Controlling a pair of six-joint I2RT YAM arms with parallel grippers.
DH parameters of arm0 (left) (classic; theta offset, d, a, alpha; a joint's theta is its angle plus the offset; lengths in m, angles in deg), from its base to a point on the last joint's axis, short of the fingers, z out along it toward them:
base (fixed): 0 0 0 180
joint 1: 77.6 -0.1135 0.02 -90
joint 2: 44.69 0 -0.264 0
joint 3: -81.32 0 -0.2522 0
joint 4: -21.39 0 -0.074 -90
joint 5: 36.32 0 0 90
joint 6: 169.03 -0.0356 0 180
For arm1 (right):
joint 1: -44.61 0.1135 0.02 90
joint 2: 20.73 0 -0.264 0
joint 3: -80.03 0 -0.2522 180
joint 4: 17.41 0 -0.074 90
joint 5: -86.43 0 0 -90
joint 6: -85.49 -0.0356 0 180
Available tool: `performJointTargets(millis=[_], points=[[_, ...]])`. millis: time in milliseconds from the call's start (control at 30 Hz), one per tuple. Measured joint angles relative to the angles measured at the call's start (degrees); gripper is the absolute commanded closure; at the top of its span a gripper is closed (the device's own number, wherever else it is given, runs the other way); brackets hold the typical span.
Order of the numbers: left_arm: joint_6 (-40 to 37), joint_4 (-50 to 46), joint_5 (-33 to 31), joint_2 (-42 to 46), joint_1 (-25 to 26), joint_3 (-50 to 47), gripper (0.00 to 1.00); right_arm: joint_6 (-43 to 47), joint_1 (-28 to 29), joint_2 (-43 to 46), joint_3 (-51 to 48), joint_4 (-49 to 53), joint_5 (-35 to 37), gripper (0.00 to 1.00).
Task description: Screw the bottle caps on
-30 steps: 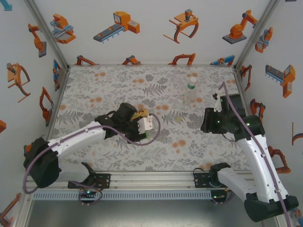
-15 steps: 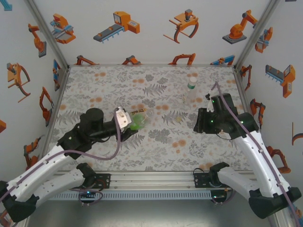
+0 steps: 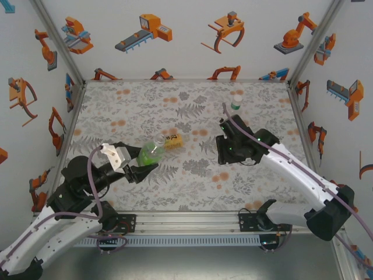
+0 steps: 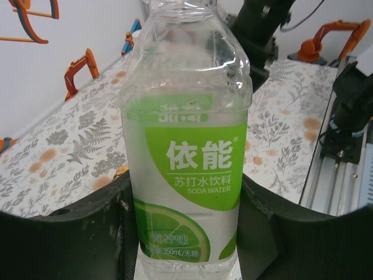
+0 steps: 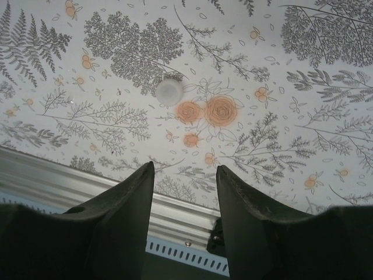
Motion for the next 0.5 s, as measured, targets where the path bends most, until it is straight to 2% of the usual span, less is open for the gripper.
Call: performJointTargets(millis=[400,500], points=[[6.29,-6.08,-2.58,6.69,0.00,0.00,0.97,-4.50,8.17,-13.79,-0.24,-5.86,5.92,0.55],[7.08,-6.99,-3.69,8.02,0.00,0.00,0.92,-6.49,8.90,-15.34,-0.24,-7.19,5.92,0.55]])
